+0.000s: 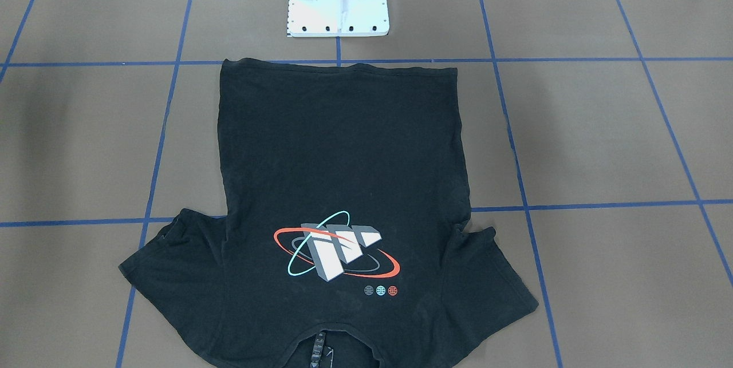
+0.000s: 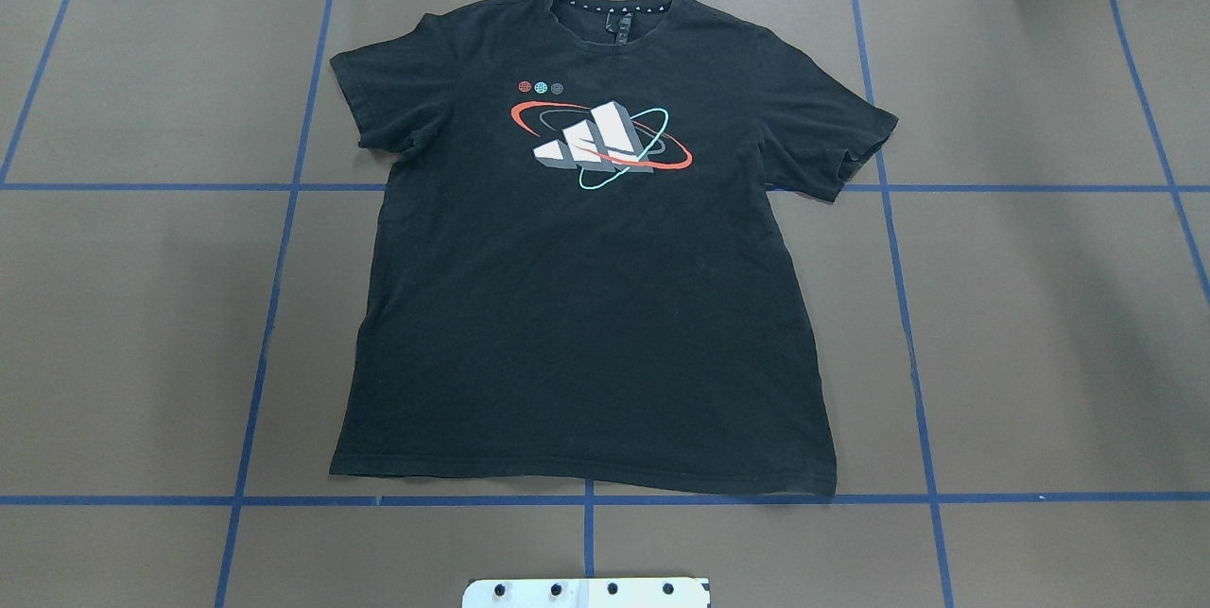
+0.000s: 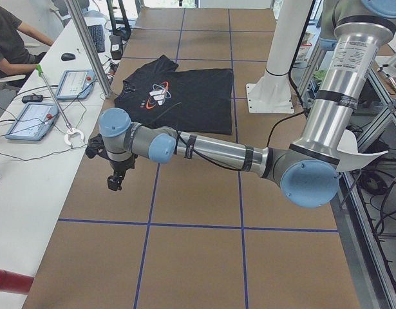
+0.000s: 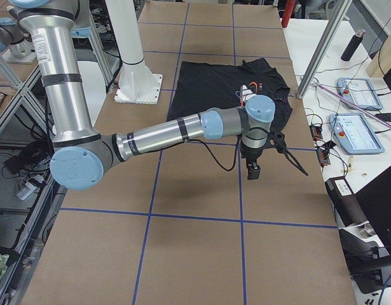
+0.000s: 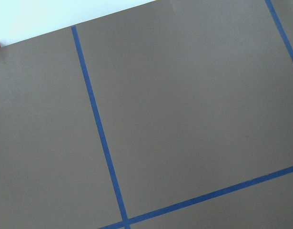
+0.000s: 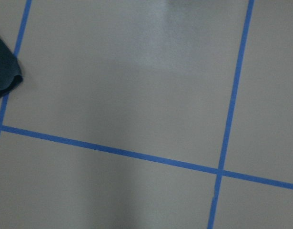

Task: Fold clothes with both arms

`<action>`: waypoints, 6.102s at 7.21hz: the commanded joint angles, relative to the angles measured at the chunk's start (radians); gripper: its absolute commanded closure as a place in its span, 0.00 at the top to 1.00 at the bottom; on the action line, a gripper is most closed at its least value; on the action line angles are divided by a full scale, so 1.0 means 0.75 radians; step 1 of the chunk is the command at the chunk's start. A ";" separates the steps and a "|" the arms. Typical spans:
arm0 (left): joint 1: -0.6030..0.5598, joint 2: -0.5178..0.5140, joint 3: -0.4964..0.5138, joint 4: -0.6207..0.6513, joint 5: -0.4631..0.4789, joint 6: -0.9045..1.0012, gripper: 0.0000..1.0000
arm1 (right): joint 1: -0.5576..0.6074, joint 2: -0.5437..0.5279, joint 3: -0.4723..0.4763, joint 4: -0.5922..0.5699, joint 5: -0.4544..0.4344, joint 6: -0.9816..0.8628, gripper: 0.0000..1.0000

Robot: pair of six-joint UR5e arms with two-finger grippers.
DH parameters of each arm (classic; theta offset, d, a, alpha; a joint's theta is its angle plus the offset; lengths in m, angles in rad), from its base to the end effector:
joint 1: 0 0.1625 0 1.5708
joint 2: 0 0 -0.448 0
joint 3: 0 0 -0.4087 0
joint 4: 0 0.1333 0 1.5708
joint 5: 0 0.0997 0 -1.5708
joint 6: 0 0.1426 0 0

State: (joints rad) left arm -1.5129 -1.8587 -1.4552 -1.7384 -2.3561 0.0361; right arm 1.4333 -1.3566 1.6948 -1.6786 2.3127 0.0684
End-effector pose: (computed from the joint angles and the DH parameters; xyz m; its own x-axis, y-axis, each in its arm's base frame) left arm 0.0056 -0.6582 0.5838 0.6899 0.3100 -0.6541 -0.0795 0.9306 0.3572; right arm -0.0459 -0.6012 0.5442 0.7165 -0.1874 0.6719 0.0847 0.9795 0.1829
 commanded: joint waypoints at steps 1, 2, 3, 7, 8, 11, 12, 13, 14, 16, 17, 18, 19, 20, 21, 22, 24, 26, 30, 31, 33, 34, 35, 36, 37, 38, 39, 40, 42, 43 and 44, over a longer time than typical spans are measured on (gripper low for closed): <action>0.005 0.012 0.022 -0.126 -0.004 -0.038 1.00 | -0.153 0.123 -0.067 0.098 -0.066 0.261 1.00; 0.007 0.012 0.024 -0.171 -0.002 -0.060 1.00 | -0.211 0.130 -0.108 0.236 -0.091 0.311 1.00; 0.021 -0.003 0.032 -0.183 -0.004 -0.125 1.00 | -0.282 0.174 -0.250 0.450 -0.097 0.330 1.00; 0.129 -0.011 0.193 -0.637 -0.004 -0.436 1.00 | -0.403 0.387 -0.464 0.606 -0.128 0.615 0.99; 0.162 -0.037 0.220 -0.708 -0.002 -0.544 1.00 | -0.462 0.395 -0.468 0.683 -0.187 0.714 0.99; 0.168 -0.037 0.236 -0.779 -0.002 -0.623 1.00 | -0.535 0.392 -0.598 0.971 -0.263 0.891 0.99; 0.170 -0.039 0.234 -0.779 -0.004 -0.645 1.00 | -0.575 0.408 -0.694 1.094 -0.318 0.891 0.99; 0.170 -0.041 0.232 -0.779 -0.004 -0.645 1.00 | -0.604 0.414 -0.707 1.101 -0.349 0.886 0.98; 0.170 -0.042 0.232 -0.779 -0.004 -0.645 1.00 | -0.610 0.414 -0.724 1.101 -0.361 0.882 0.98; 0.170 -0.042 0.232 -0.781 -0.006 -0.645 1.00 | -0.612 0.414 -0.736 1.101 -0.376 0.878 0.94; 0.170 -0.042 0.232 -0.779 -0.006 -0.645 1.00 | -0.612 0.410 -0.742 1.101 -0.376 0.874 0.88; 0.172 -0.042 0.232 -0.779 -0.008 -0.645 1.00 | -0.614 0.410 -0.762 1.101 -0.376 0.874 0.85; 0.172 -0.042 0.232 -0.779 -0.010 -0.645 1.00 | -0.616 0.410 -0.771 1.099 -0.374 0.874 0.85; 0.172 -0.042 0.234 -0.779 -0.010 -0.645 1.00 | -0.618 0.406 -0.771 1.097 -0.374 0.874 0.85; 0.170 -0.042 0.232 -0.781 -0.012 -0.645 1.00 | -0.623 0.410 -0.773 1.093 -0.372 0.876 0.83; 0.172 -0.039 0.234 -0.781 -0.012 -0.645 1.00 | -0.625 0.410 -0.771 1.093 -0.372 0.876 0.80; 0.170 -0.039 0.232 -0.779 -0.012 -0.645 1.00 | -0.631 0.410 -0.771 1.093 -0.372 0.878 0.75; 0.170 -0.039 0.232 -0.779 -0.010 -0.643 1.00 | -0.631 0.408 -0.773 1.089 -0.370 0.876 0.58; 0.172 -0.044 0.230 -0.781 -0.004 -0.645 1.00 | -0.635 0.402 -0.769 1.068 -0.361 0.866 0.06; 0.172 -0.046 0.228 -0.779 -0.004 -0.645 1.00 | -0.633 0.406 -0.767 1.060 -0.357 0.866 0.00; 0.172 -0.062 0.230 -0.779 -0.004 -0.649 1.00 | -0.615 0.428 -0.752 1.064 -0.345 0.888 0.00; 0.172 -0.068 0.230 -0.779 -0.004 -0.651 1.00 | -0.582 0.499 -0.750 1.014 -0.278 0.893 0.00; 0.172 -0.070 0.232 -0.777 -0.002 -0.647 0.99 | -0.555 0.593 -0.746 0.912 -0.194 0.895 0.00; 0.172 -0.072 0.232 -0.777 -0.002 -0.649 0.99 | -0.567 0.669 -0.744 0.824 -0.190 0.897 0.00; 0.172 -0.070 0.232 -0.779 -0.002 -0.647 0.99 | -0.636 0.736 -0.746 0.784 -0.224 0.915 0.00; 0.170 -0.070 0.224 -0.779 -0.004 -0.649 0.99 | -0.700 0.806 -0.758 0.748 -0.326 0.927 0.00; 0.170 -0.068 0.230 -0.779 -0.002 -0.637 0.99 | -0.761 0.855 -0.765 0.684 -0.399 1.000 0.00; 0.170 -0.064 0.232 -0.779 -0.002 -0.633 0.99 | -0.800 0.935 -0.836 0.682 -0.461 1.023 0.00; 0.170 -0.058 0.226 -0.779 -0.004 -0.645 0.99 | -0.813 1.019 -0.977 0.690 -0.492 1.050 0.00; 0.170 -0.058 0.224 -0.781 -0.004 -0.647 0.99 | -0.817 1.023 -0.998 0.696 -0.510 1.050 0.00; 0.170 -0.056 0.222 -0.779 -0.004 -0.647 0.99 | -0.821 1.023 -0.998 0.698 -0.527 1.050 0.00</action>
State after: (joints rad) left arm -1.3852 -1.9021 -1.2866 -2.3231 -2.3592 -0.4485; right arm 0.8218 -0.5952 0.9595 -1.1578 1.9335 0.8547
